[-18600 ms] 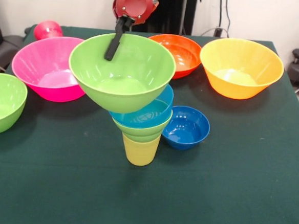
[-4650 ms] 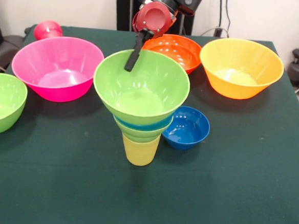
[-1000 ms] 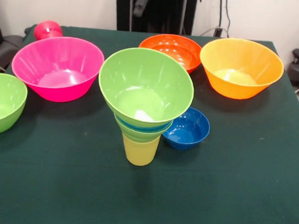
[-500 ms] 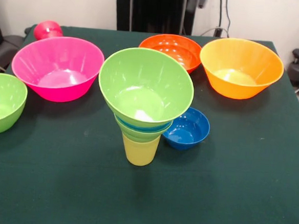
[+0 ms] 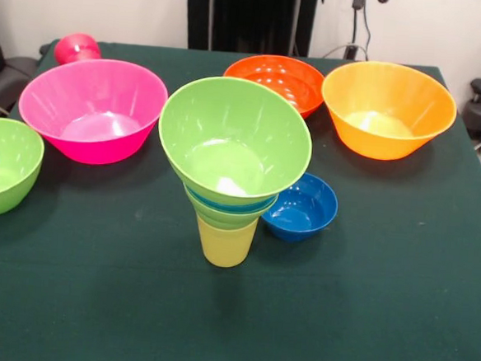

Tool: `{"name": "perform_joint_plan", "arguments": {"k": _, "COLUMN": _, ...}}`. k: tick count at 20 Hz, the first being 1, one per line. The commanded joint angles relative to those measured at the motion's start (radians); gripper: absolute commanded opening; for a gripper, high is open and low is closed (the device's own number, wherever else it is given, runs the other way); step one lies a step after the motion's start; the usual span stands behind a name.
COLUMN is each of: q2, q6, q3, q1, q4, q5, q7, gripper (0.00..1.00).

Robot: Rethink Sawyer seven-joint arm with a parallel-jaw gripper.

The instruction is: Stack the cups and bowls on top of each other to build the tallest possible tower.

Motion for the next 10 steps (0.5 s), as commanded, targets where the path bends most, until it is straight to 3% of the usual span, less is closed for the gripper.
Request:
{"name": "perform_joint_plan", "arguments": {"k": 1, "q2": 0.211, "q6": -0.191, "q3": 0.035, "q1": 0.023, "q4": 0.182, "q5": -0.005, "q7": 0.245, "gripper": 1.00}}
{"name": "perform_joint_plan", "arguments": {"k": 10, "q2": 0.459, "q6": -0.498, "q3": 0.036, "q1": 0.024, "q4": 0.238, "q5": -0.043, "q7": 0.321, "gripper": 1.00}}
